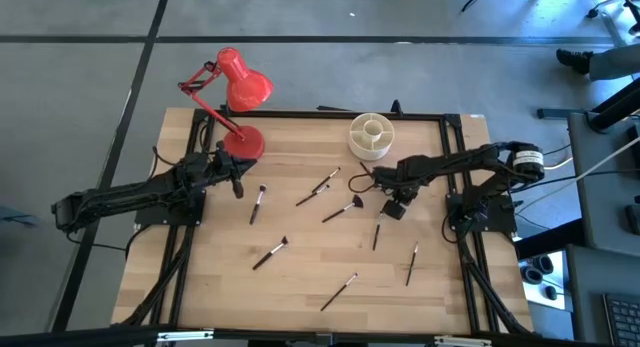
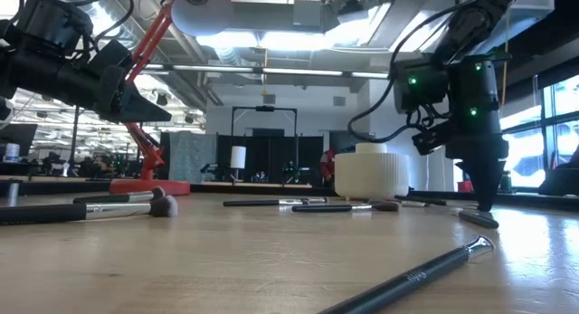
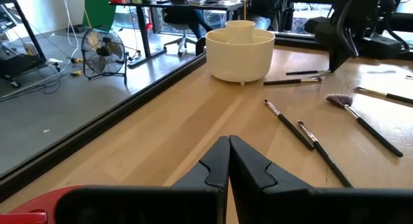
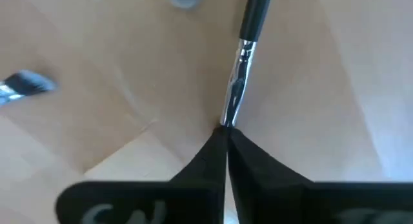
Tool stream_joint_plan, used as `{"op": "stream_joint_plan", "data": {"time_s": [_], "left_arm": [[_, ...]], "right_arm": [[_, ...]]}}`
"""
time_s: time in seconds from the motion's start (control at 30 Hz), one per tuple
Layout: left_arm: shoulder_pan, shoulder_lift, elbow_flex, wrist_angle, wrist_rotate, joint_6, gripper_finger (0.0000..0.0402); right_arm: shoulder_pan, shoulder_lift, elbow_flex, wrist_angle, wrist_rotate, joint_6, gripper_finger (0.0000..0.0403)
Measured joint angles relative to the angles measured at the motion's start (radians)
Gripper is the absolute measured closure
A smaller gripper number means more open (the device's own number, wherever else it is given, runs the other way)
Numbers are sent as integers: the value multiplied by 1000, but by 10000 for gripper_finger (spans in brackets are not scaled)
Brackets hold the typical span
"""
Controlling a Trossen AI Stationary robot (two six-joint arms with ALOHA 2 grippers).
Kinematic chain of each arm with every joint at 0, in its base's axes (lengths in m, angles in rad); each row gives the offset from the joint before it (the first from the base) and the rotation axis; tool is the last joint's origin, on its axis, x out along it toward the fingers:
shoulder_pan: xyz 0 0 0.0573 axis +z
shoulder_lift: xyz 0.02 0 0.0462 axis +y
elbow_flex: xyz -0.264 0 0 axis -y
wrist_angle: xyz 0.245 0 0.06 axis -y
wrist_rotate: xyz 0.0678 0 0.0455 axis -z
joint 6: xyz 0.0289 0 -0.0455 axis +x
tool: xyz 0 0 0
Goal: Put items in baskets/containers
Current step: Put the black eyeshadow brush into the white organizer
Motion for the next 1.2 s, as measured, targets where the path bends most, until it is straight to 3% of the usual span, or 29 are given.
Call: {"op": "stream_joint_plan", "data": {"time_s": [0.3, 0.53, 0.63, 0.77, 0.97, 1.2], "left_arm": [[0, -1, 0, 1, 0, 8, 396], [0, -1, 0, 1, 0, 8, 396], [0, -1, 0, 1, 0, 8, 396], [0, -1, 0, 1, 0, 8, 396], [0, -1, 0, 7, 0, 8, 396], [0, -1, 0, 6, -1, 9, 396]], "right_arm": [[13, 1, 226, -433, 188, -67, 400], [49, 0, 421, -683, 458, -337, 401], [30, 0, 465, -686, 614, -501, 401], [-24, 0, 475, -631, 898, -753, 401], [-116, 0, 466, -480, 1314, -1229, 402], [-200, 5, 476, -353, 1278, -1390, 402]]}}
